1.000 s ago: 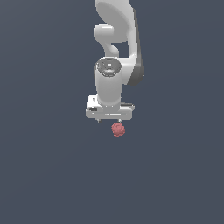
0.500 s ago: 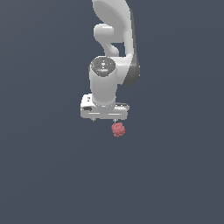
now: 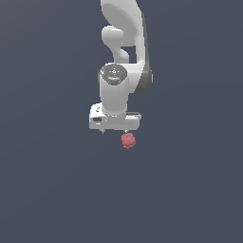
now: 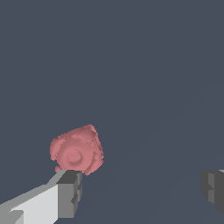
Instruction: Pick up the object and move it to a goal position.
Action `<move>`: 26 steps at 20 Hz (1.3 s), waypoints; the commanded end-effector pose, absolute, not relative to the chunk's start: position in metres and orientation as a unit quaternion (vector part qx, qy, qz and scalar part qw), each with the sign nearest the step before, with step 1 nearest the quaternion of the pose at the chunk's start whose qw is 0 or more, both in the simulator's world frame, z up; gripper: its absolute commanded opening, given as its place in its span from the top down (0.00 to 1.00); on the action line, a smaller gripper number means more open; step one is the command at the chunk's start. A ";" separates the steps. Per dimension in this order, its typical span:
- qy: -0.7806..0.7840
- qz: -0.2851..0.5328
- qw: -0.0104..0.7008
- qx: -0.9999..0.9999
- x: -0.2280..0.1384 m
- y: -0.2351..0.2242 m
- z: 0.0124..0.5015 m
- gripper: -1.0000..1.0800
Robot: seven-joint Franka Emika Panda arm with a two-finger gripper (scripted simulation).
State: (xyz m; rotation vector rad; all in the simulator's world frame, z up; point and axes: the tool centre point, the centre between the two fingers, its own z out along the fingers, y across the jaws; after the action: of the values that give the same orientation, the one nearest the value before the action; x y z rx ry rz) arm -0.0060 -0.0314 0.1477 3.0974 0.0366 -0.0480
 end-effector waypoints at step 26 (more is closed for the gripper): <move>0.177 -0.001 0.000 0.984 -0.024 0.034 0.082 0.04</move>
State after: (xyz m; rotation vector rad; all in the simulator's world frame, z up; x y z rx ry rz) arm -0.0240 0.0344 0.0856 3.0913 0.5559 -0.0006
